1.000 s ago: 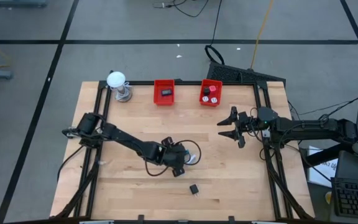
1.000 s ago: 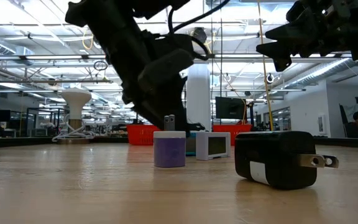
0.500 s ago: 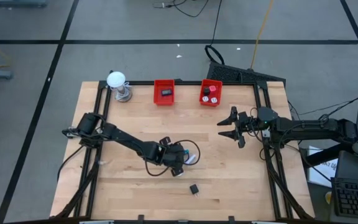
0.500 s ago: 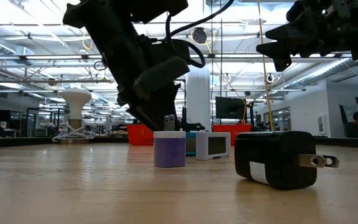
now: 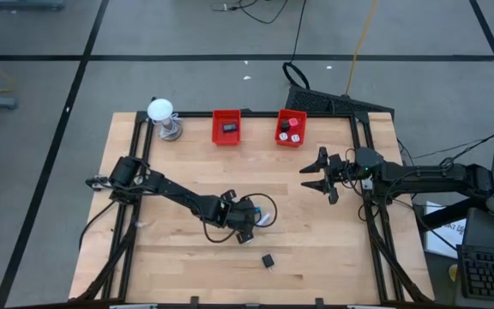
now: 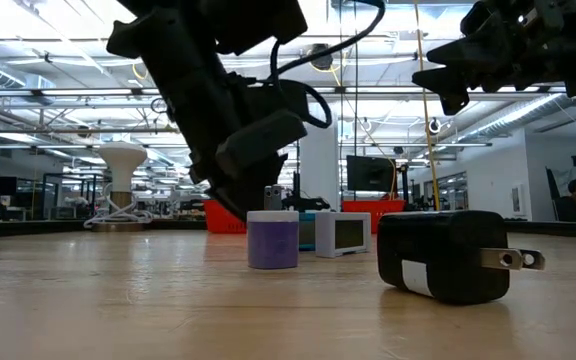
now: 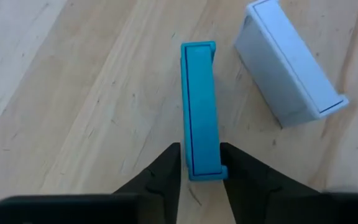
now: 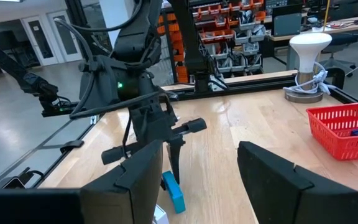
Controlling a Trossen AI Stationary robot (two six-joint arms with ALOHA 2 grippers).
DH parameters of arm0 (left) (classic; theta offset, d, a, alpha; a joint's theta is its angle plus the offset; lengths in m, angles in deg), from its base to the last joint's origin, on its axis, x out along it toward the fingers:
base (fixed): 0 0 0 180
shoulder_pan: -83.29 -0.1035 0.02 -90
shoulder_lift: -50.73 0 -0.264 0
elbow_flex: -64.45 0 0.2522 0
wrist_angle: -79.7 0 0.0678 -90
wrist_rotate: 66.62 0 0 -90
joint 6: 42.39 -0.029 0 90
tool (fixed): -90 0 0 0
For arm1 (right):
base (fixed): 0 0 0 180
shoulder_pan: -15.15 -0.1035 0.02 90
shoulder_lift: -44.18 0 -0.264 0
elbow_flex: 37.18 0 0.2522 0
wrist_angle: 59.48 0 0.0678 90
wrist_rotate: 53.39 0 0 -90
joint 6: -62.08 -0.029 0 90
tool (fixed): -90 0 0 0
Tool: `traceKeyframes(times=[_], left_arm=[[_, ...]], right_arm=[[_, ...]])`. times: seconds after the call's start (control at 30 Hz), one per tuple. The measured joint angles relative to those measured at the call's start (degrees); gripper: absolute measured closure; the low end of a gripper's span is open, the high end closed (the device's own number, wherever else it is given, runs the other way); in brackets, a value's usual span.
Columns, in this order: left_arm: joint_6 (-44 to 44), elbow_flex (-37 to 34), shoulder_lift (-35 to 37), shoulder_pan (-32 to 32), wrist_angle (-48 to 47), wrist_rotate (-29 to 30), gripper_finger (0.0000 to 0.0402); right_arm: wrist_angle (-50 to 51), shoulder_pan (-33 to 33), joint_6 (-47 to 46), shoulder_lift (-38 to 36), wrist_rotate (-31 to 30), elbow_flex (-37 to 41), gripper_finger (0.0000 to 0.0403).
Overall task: Pick & Place Office items
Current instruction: Put the blue digital timer into the left red basket
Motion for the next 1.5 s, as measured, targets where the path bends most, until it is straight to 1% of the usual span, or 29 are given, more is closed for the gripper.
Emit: traceKeyframes(times=[0.33, 0.43, 0.53, 0.63, 0.73, 0.83, 1.0, 1.13, 1.23, 1.4, 1.5], left_arm=[[-1.3, 0.0, 0.0, -0.8, 0.3, 0.4, 0.0318], [-1.3, 0.0, 0.9, -1.1, 0.6, 0.4, 0.0329], [-2.9, 0.0, 3.0, -1.5, 0.7, 0.6, 0.0336], [-4.7, 0.0, 5.4, -1.9, 0.2, 1.3, 0.0333], [-5.4, 0.0, 8.5, -2.4, -1.2, 4.4, 0.0326], [-6.7, 0.0, 11.5, -3.0, -3.4, 7.1, 0.0331], [-5.4, 0.0, 16.6, -4.6, -6.5, 8.3, 0.0338], [-4.7, 0.0, 19.8, -5.6, -7.4, 9.8, 0.0329], [-4.6, 0.0, 21.3, -6.0, -7.4, 9.8, 0.0331], [-4.5, 0.0, 21.7, -5.7, -7.3, 9.3, 0.0338], [-7.3, 0.0, 21.7, -5.0, -6.7, 6.5, 0.0335]], right_arm=[[0.1, 0.0, 0.0, 0.0, 0.0, 0.0, 0.0206], [0.1, 0.0, 0.0, 0.0, 0.0, 0.0, 0.0206], [0.1, 0.0, 0.0, 0.0, 0.0, 0.0, 0.0206], [0.1, 0.0, 0.0, 0.0, 0.0, 0.0, 0.0206], [0.2, 0.0, 0.0, 0.0, 0.0, 0.0, 0.0206], [0.2, 0.0, 0.0, 0.0, 0.0, 0.0, 0.0206], [0.3, 0.0, 0.0, 0.0, 0.0, 0.0, 0.0206], [0.3, 0.0, 0.0, 0.0, 0.0, 0.0, 0.0206], [0.3, 0.0, 0.0, 0.0, 0.0, 0.0, 0.0206], [0.4, 0.0, 0.2, 0.0, 0.0, 0.0, 0.0206], [0.6, 0.0, 0.2, 0.0, 0.0, 0.0, 0.0206]])
